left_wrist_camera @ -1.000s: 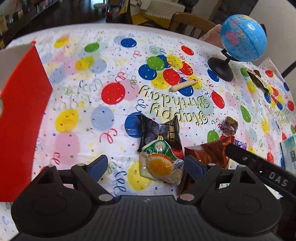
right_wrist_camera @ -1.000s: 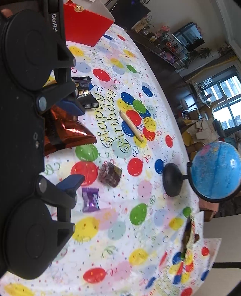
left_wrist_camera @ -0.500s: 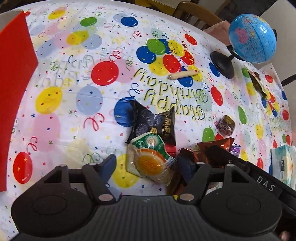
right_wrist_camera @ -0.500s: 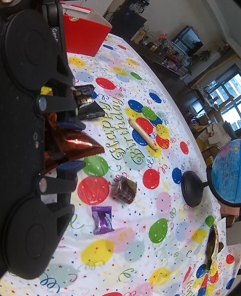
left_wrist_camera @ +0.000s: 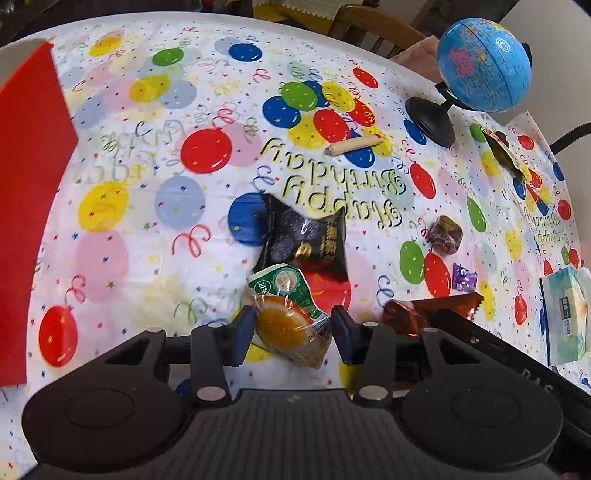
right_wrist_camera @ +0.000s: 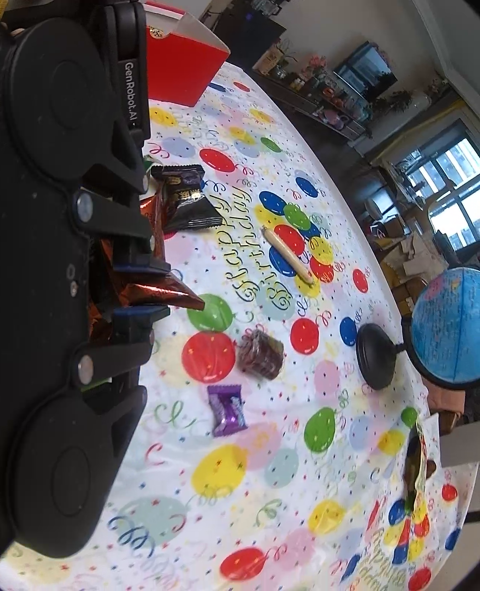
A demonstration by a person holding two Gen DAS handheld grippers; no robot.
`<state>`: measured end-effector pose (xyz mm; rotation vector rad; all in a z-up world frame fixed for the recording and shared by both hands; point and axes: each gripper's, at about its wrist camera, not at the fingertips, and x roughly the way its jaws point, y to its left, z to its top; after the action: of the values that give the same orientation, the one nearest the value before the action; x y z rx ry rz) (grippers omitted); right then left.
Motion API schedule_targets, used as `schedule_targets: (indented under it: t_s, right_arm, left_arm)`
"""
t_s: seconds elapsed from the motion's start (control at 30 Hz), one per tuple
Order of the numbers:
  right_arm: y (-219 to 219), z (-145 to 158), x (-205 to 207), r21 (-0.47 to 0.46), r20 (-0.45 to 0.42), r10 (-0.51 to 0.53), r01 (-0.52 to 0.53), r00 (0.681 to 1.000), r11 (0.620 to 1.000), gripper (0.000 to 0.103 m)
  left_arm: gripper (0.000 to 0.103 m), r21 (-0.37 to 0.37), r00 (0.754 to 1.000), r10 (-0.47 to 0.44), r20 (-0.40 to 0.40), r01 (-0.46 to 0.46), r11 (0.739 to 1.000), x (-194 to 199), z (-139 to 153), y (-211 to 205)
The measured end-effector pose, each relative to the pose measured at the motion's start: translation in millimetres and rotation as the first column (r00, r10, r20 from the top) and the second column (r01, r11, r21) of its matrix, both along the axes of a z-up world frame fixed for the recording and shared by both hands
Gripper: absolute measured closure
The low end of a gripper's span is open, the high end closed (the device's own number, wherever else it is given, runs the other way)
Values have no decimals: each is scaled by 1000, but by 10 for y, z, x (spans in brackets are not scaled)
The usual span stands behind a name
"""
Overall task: Organize snacks
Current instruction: 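Grasp the green-labelled round packet with the left tool while the right tool grasps the copper bag, then carry the green packet and copper bag over the red box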
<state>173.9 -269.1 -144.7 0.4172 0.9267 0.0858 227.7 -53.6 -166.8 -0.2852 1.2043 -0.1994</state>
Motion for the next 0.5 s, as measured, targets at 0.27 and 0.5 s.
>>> schedule_targets:
  t_s: [0.27,0.5]
  right_arm:
    - [97,175,-336,-29,22,3,-3,1000,1000,88]
    - [200,331,-625,-30,44,5,-4,999,1000,88]
  left_arm:
    - [59,26,1000,-14,1,14,1000,-298,130,105]
    - [59,28,999,-12,44,11,1000,-574,350,256]
